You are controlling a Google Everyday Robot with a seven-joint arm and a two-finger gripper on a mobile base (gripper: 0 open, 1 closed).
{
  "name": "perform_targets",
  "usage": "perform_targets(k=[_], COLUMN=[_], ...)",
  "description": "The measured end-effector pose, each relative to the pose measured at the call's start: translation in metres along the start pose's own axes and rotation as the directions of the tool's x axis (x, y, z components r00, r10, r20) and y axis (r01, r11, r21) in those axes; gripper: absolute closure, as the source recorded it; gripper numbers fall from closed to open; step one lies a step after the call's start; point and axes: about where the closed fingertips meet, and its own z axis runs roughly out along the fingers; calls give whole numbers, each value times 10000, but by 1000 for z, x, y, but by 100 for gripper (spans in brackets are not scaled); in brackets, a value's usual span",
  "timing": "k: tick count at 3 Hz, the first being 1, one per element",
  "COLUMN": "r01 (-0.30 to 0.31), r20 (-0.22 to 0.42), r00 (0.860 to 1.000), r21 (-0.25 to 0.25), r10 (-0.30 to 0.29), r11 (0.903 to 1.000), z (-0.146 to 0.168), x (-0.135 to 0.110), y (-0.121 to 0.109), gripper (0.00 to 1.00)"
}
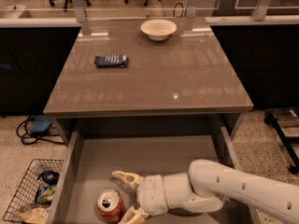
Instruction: Pick coke can from top drawer and place on counter
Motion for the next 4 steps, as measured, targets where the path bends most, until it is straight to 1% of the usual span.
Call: perform_targets(k=[1,2,3,4], r01=[172,455,448,458], r20=[182,255,255,259], r00=[9997,9987,9987,9987], r21=[-216,-727,-729,-762], r10=[-168,-438,-431,-440], r11=[9996,9963,9963,9960], z=[4,12,12,13], x=[-10,-29,-28,-29], y=[7,15,16,16], gripper=[38,62,85,100])
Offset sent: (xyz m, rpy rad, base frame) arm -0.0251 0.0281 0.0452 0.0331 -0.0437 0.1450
